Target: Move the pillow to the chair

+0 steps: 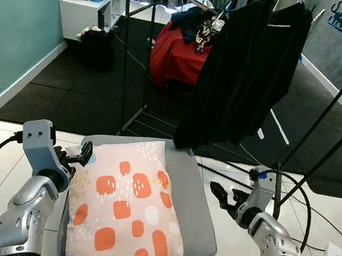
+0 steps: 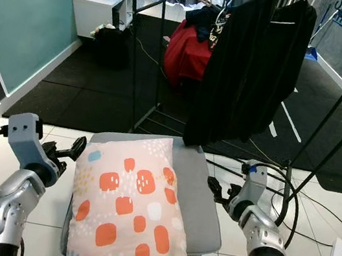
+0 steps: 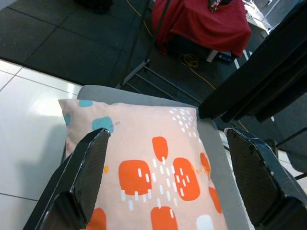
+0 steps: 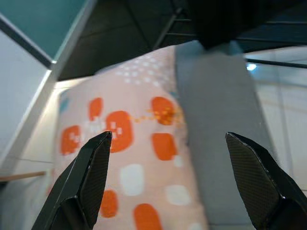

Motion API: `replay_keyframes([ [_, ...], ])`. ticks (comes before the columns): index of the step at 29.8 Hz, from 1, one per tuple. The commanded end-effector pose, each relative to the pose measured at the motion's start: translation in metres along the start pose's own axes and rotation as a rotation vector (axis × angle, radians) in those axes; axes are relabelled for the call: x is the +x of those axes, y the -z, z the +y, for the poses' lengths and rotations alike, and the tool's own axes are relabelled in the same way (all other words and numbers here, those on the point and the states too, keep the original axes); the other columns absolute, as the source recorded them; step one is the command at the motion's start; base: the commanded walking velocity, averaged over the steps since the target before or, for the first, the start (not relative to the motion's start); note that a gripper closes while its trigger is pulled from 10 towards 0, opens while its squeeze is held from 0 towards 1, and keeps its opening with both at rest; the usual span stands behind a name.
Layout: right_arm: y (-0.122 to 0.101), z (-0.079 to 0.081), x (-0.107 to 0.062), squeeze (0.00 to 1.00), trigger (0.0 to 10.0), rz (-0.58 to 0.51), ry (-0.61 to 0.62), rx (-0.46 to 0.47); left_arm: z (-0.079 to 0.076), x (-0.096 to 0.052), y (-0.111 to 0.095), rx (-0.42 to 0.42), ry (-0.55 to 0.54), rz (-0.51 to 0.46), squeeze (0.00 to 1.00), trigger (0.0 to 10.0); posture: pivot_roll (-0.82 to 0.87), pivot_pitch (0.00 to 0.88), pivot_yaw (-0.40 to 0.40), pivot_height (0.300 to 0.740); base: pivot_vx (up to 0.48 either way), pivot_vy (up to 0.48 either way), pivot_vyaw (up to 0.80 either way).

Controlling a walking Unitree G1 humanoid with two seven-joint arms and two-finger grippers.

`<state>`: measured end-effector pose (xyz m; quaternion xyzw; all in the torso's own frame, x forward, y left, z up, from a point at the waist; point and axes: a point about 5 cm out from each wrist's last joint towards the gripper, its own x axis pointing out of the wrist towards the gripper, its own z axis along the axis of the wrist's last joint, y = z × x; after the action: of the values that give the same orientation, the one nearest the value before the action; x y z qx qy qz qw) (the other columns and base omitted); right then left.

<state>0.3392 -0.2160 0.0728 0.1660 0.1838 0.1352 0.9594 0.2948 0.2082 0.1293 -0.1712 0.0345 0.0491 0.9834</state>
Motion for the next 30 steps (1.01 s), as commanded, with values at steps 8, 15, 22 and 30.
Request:
replay_keyframes([
  [8,0.006,0.011,0.004,0.0,10.0,0.014,-0.048,0.019,0.019,-0.002,0.008,0.257,-0.083,0.002,0.0,10.0,-0.1,0.051,-0.028,0.65,0.0,0.0,0.0],
  [15,0.011,0.011,0.003,0.0,10.0,0.024,-0.061,0.036,0.022,-0.004,0.0,0.245,-0.103,-0.034,0.0,10.0,-0.08,0.066,-0.036,0.63,0.0,0.0,0.0],
  [22,0.007,0.013,0.005,0.0,10.0,0.02,-0.068,0.034,0.025,-0.004,0.0,0.224,-0.12,-0.037,0.0,10.0,-0.08,0.058,-0.038,0.62,0.0,0.0,0.0],
  [30,-0.011,0.02,0.009,0.0,10.0,-0.029,-0.106,0.046,0.029,-0.001,-0.001,0.125,-0.154,-0.058,0.0,10.0,-0.12,0.059,-0.048,0.595,0.0,0.0,0.0],
])
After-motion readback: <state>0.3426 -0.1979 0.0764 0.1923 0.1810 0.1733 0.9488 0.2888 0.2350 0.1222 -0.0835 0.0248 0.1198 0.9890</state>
